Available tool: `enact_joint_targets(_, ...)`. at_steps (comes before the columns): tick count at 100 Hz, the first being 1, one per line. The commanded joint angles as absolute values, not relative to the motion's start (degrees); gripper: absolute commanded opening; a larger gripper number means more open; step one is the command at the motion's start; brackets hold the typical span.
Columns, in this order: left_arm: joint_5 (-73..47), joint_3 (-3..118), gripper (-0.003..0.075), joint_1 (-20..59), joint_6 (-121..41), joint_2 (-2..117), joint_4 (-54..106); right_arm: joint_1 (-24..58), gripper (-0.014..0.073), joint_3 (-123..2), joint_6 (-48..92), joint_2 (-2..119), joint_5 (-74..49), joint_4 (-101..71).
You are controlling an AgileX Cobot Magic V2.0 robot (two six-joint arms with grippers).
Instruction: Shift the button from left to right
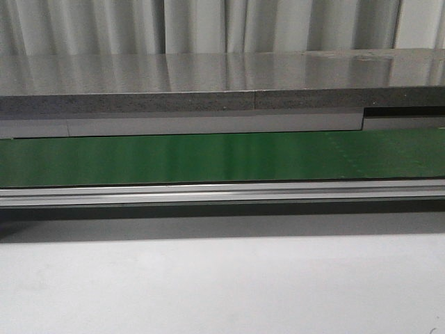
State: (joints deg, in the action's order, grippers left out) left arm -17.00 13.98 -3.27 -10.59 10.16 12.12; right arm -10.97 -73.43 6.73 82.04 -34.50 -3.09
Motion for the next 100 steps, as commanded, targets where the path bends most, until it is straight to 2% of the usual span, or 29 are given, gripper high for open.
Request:
enact_joint_targets(1,-12.7,15.4,-0.0021,-2.9,-10.3,10.7,12.8,-9.1,0.0581,-70.6,6.7,74.0,-28.2,-3.3)
enact_joint_targets(28,-12.7,15.4,-0.0021,-2.9,-10.3,10.7,12.8,-6.2,0.0581,-53.5,6.7,54.7,-21.1,-3.5)
enact_joint_targets(69,-12.7,15.4,-0.0021,-2.9,-10.3,10.7,12.8,-6.2,0.0581,-32.5,6.7,25.1,-19.3,-3.7)
enact_joint_targets(100,-12.7,15.4,-0.0021,-2.9,-10.3,10.7,12.8,-6.2,0.0581,-26.9,6.7,15.4,-24.9,-3.8)
